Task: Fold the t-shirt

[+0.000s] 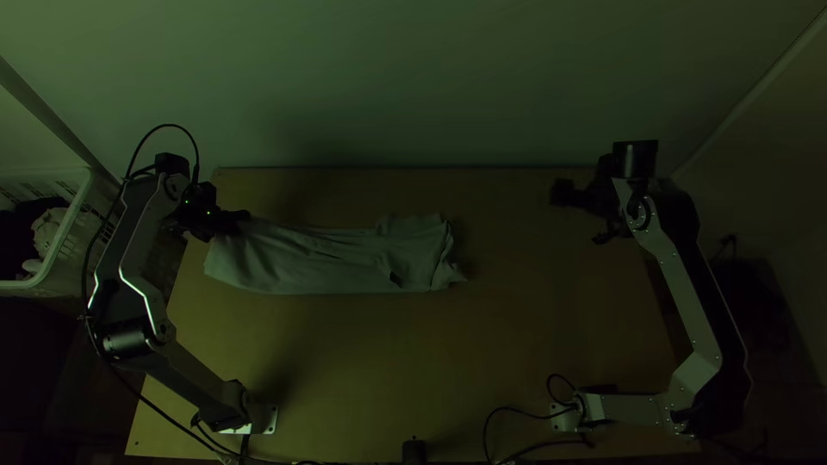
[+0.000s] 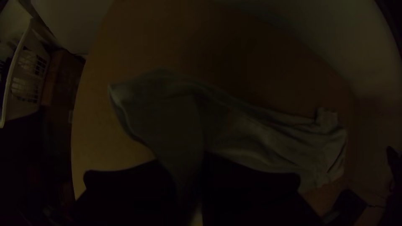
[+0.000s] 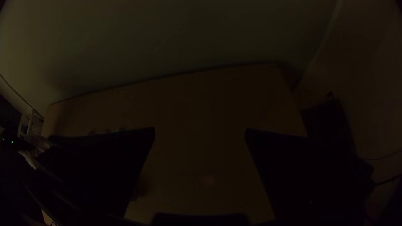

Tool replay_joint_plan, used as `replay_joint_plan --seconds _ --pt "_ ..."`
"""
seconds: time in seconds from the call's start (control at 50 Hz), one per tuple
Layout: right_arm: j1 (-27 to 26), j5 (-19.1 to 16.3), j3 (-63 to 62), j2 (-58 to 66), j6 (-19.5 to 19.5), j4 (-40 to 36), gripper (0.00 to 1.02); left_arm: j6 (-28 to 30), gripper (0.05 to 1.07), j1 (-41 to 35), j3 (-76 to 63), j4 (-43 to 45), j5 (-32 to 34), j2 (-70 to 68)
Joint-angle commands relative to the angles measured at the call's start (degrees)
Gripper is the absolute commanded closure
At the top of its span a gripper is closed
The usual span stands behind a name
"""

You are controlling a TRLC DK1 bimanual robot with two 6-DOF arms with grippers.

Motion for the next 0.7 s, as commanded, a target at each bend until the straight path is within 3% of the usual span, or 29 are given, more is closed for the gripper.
replay_joint_plan --seconds 0.0,0.18,0.68 --pt "0.4 -0.1 -1.7 -2.3 1.3 0.7 0.04 -0.9 1.05 -4.6 4.8 -4.3 -0.8 -3.3" --pt "0.2 -0.1 -3.2 -3.9 1.3 0.9 0.04 -4.5 1.05 -13.4 12.3 -11.9 -3.3 -3.3" --pt "-0.9 0.0 -8.0 -8.3 1.1 3.1 0.04 -15.3 1.05 -33.7 29.6 -17.6 -5.8 6.2"
